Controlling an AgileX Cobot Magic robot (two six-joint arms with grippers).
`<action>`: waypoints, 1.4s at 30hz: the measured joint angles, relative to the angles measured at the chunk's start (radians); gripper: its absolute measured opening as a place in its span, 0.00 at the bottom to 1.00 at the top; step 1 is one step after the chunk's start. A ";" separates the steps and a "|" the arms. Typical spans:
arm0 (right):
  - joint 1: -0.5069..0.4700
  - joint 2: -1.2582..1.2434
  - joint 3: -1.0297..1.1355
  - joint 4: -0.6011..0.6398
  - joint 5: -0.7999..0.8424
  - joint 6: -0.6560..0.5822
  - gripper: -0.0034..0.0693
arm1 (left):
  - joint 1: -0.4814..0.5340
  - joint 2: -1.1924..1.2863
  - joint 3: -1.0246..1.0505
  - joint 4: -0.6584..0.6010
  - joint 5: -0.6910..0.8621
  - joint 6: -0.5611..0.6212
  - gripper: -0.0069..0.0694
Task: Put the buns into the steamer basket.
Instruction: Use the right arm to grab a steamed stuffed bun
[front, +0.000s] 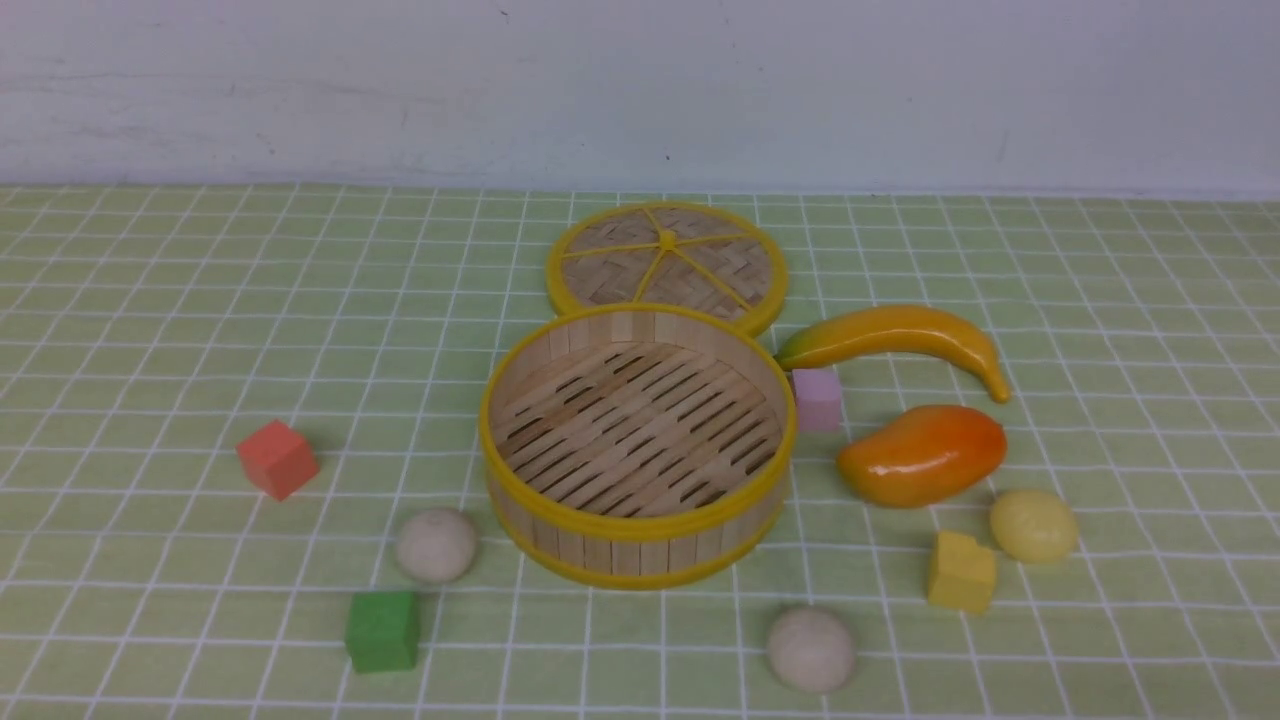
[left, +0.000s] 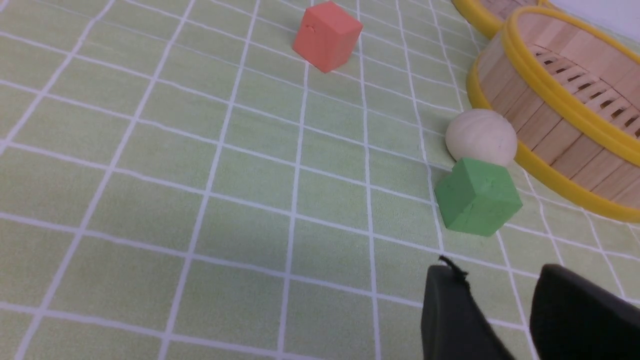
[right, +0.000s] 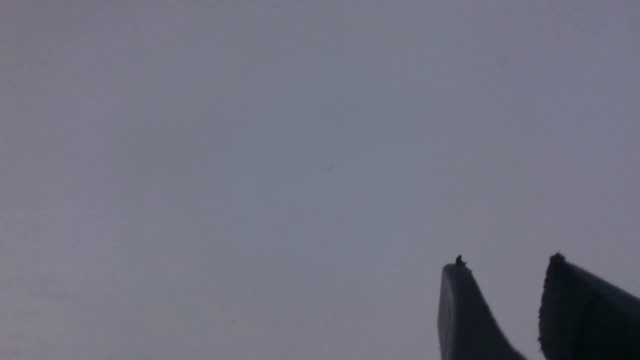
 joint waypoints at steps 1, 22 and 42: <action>0.000 0.000 -0.007 0.000 0.005 0.000 0.38 | 0.000 0.000 0.000 0.000 0.000 0.000 0.40; 0.050 0.689 -0.639 0.261 0.923 0.040 0.38 | 0.000 0.000 0.000 0.000 0.000 0.000 0.40; 0.309 1.124 -0.733 0.835 0.967 -0.695 0.38 | 0.000 0.000 0.000 0.000 0.000 0.000 0.40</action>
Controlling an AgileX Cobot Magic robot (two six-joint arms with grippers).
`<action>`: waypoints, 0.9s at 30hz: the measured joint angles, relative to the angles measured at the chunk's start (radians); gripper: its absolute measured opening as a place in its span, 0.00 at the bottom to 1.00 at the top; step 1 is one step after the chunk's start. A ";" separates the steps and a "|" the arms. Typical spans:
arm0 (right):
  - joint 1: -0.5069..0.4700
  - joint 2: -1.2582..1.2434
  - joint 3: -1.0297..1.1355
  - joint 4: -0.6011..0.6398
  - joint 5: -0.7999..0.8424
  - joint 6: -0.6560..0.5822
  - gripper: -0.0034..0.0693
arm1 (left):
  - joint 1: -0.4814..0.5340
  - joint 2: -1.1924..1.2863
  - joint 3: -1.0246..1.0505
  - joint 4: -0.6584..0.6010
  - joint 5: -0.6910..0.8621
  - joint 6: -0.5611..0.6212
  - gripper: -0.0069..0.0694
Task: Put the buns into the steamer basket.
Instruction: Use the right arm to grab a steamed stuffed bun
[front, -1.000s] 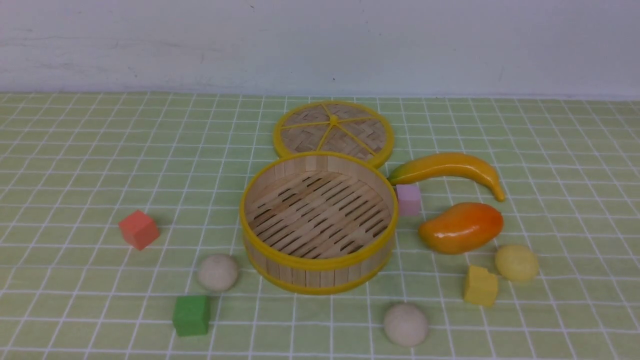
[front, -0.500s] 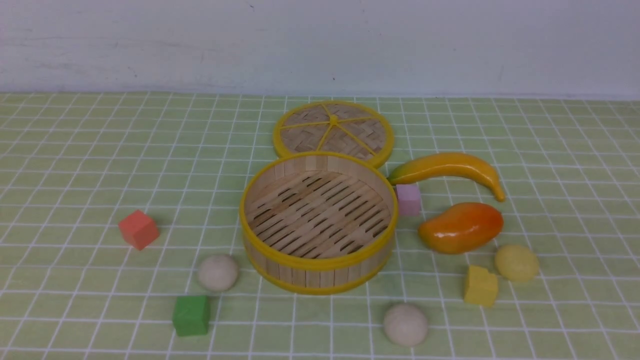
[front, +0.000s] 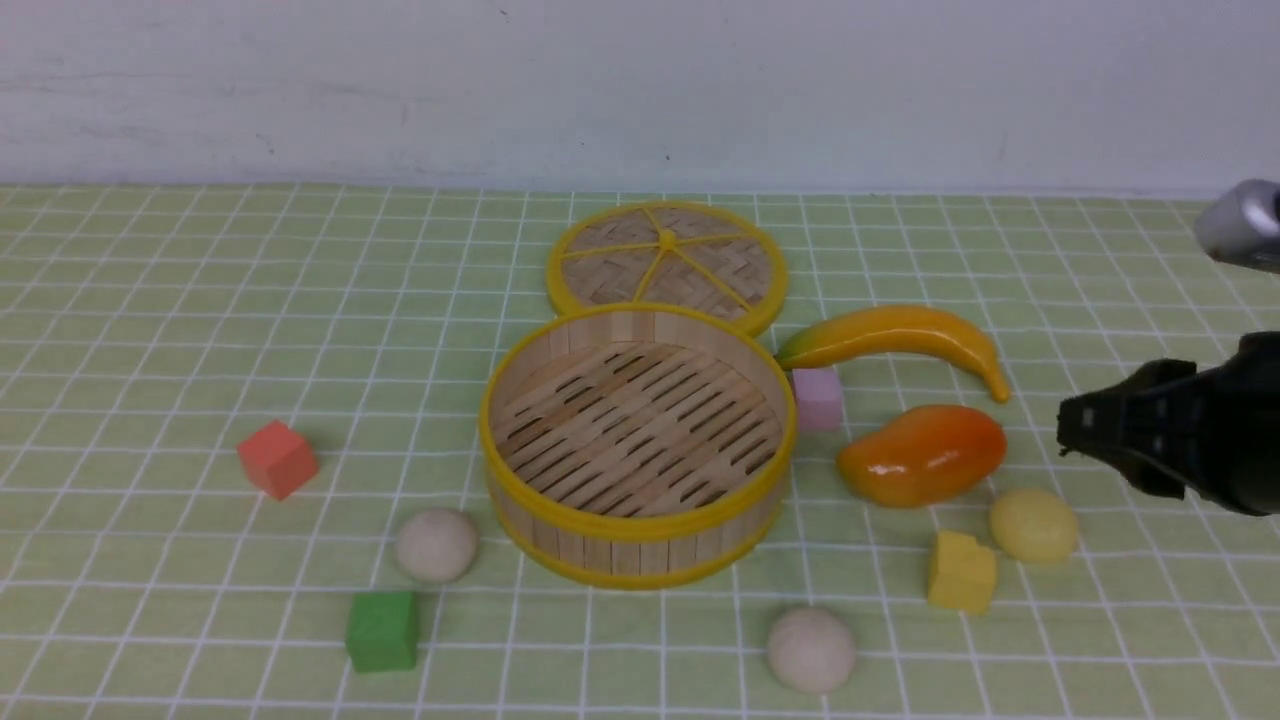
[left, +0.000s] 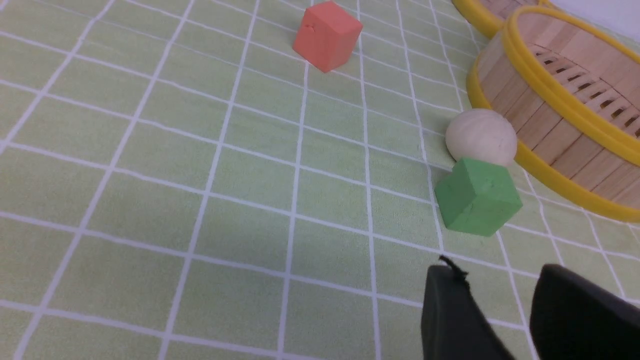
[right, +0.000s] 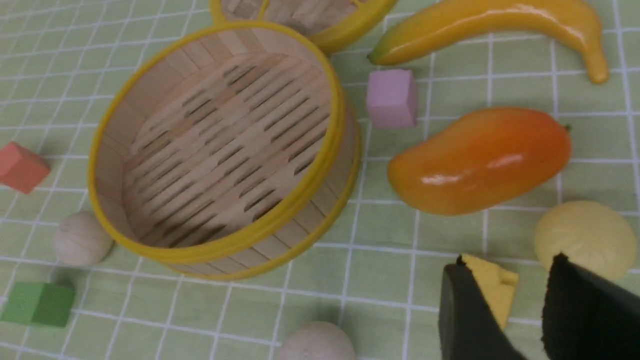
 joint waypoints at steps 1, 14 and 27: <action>0.000 0.009 -0.006 0.000 0.018 -0.011 0.38 | 0.000 0.000 0.000 0.000 0.000 0.000 0.40; 0.000 0.317 -0.259 -0.255 0.272 0.112 0.42 | 0.000 0.000 0.000 0.000 0.000 0.000 0.40; 0.000 0.584 -0.391 -0.505 0.282 0.353 0.43 | 0.000 0.000 0.000 0.000 0.000 0.000 0.40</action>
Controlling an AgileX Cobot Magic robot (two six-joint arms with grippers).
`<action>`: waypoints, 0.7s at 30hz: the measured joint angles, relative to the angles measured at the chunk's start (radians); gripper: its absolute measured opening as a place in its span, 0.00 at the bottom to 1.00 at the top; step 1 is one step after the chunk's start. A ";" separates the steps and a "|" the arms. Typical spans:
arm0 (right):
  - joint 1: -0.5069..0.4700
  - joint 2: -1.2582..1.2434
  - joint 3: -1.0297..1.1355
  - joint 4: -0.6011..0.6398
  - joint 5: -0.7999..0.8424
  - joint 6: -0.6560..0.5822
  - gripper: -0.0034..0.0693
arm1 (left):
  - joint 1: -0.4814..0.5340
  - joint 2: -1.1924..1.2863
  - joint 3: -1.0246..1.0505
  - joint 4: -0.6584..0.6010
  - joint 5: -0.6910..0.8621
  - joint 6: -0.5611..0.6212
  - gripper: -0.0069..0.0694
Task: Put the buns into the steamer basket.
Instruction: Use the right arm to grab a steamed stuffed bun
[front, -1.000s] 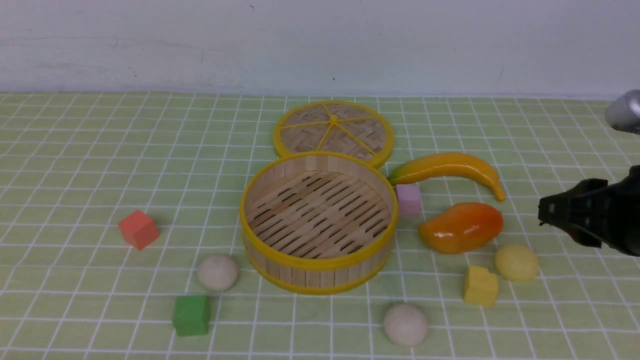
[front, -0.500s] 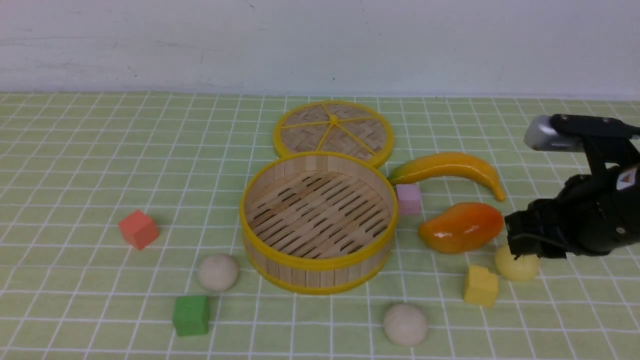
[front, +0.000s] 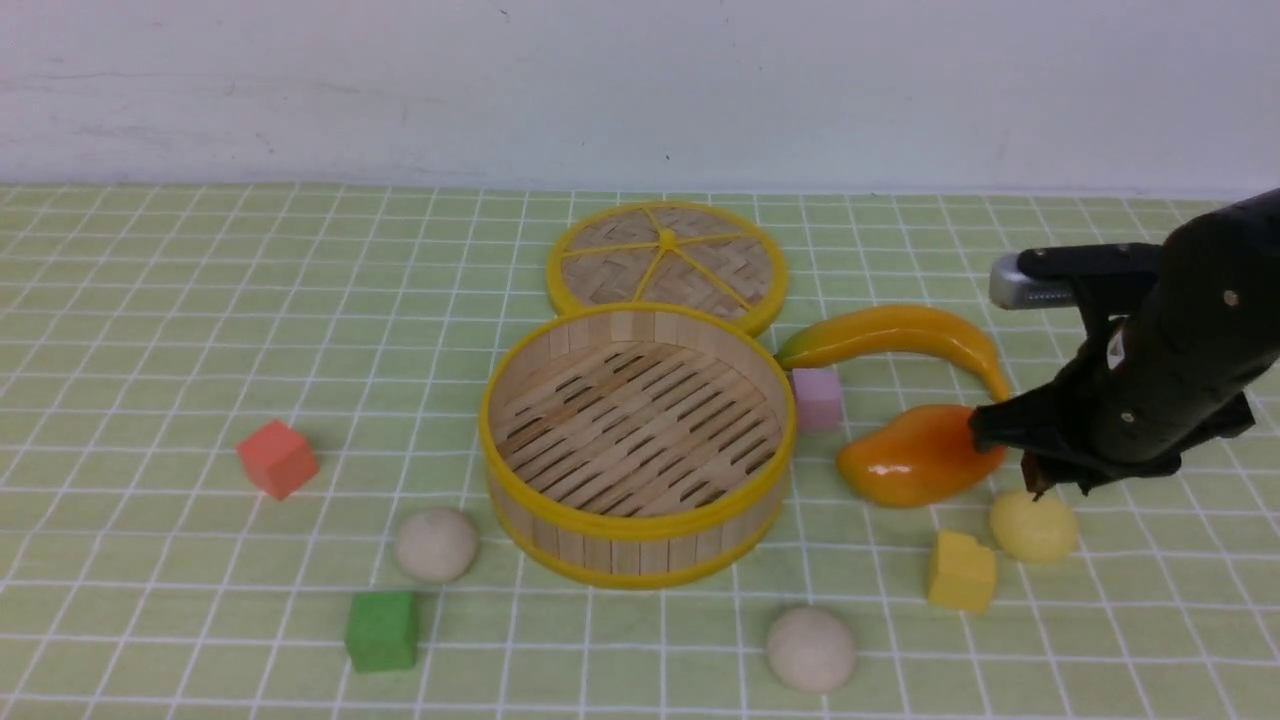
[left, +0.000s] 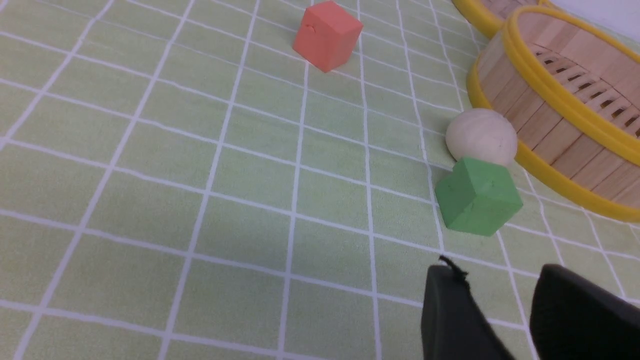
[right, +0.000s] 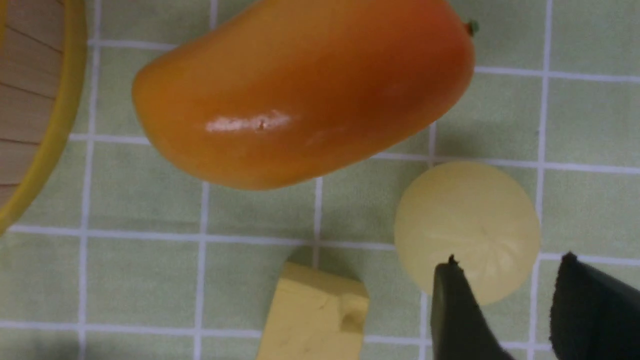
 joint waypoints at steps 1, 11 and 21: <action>0.000 0.013 0.000 0.000 -0.009 0.001 0.43 | 0.000 0.000 0.000 0.000 0.000 0.000 0.40; 0.000 0.094 -0.001 -0.085 -0.065 0.036 0.43 | 0.000 0.000 0.000 0.000 0.000 0.000 0.40; 0.000 0.134 -0.002 -0.097 -0.079 0.061 0.32 | 0.000 0.000 0.000 0.000 0.000 0.000 0.40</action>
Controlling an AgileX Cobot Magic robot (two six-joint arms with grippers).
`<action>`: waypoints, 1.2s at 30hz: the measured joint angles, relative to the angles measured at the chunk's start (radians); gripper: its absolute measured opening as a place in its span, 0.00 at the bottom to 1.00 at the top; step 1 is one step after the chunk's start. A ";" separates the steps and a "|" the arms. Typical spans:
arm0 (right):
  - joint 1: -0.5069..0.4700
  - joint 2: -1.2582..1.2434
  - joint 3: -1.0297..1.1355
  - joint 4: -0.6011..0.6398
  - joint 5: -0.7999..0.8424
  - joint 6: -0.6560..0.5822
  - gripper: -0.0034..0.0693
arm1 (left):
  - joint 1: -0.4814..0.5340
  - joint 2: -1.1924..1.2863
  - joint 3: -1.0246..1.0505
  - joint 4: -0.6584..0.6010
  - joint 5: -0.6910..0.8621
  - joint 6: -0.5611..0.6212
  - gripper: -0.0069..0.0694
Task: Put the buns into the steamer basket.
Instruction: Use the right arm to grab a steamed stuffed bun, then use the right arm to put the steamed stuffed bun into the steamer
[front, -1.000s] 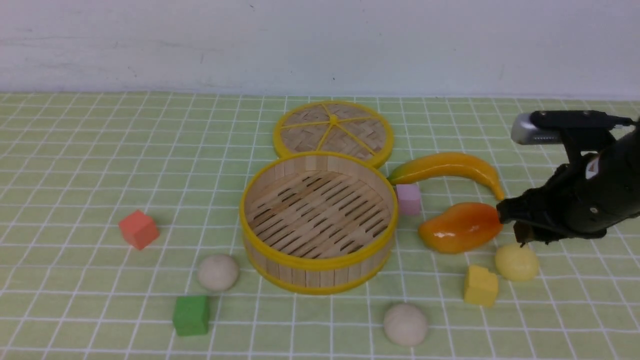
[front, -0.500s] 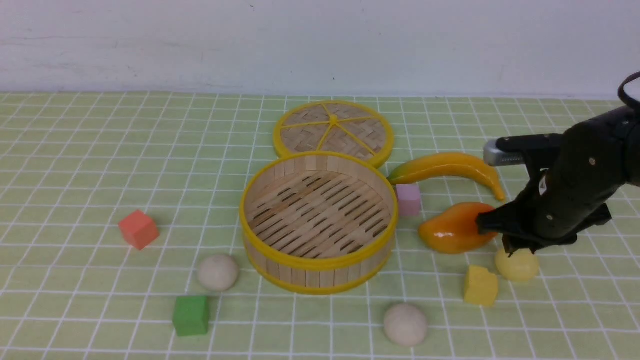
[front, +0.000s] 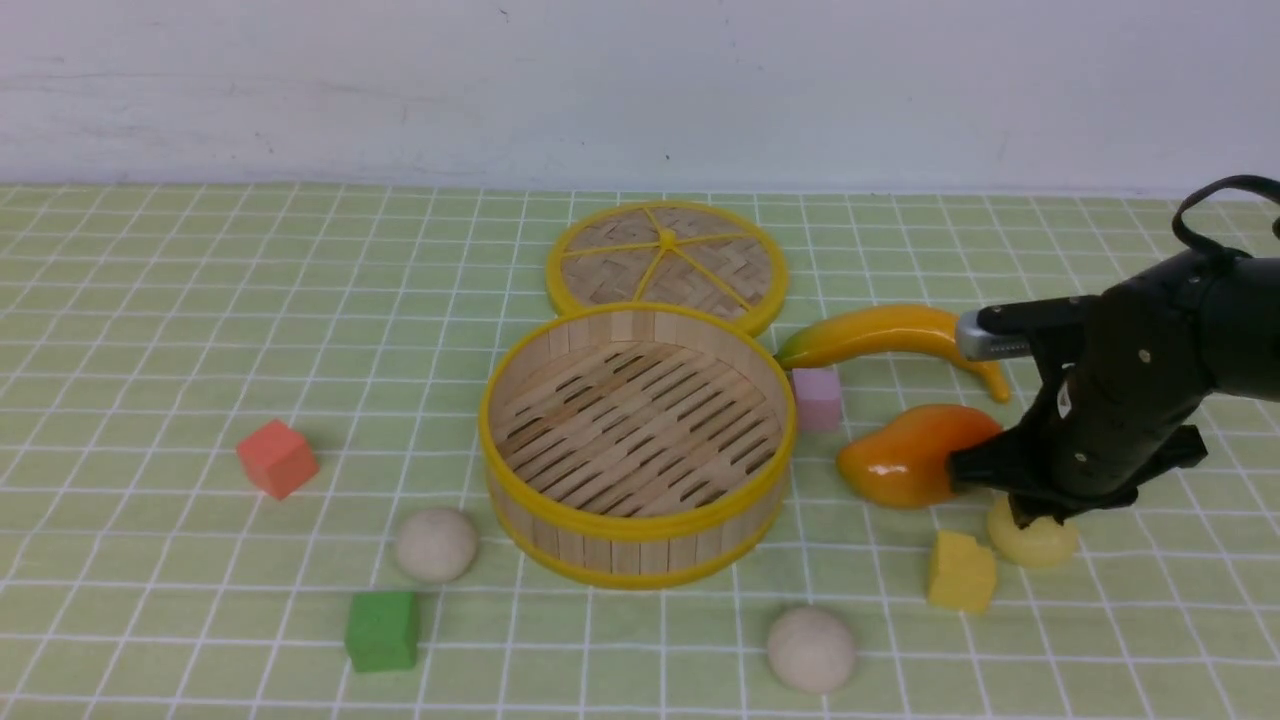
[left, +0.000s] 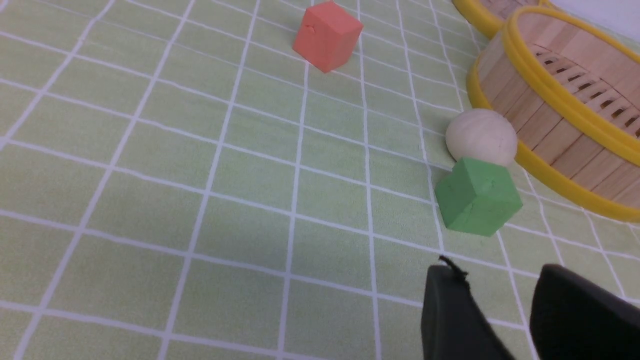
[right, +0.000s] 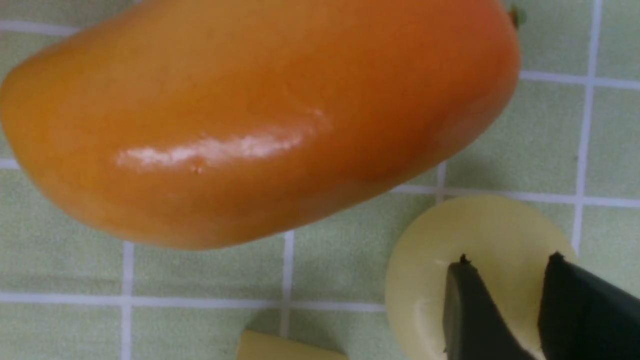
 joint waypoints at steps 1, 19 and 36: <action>0.000 0.002 -0.002 0.000 -0.001 0.000 0.28 | 0.000 0.000 0.000 0.000 0.000 0.000 0.40; 0.000 -0.077 -0.004 0.011 0.069 -0.031 0.05 | 0.000 0.000 0.000 0.000 0.000 0.000 0.40; 0.000 -0.279 -0.124 0.290 0.126 -0.192 0.05 | 0.000 0.000 0.000 0.000 0.000 0.000 0.40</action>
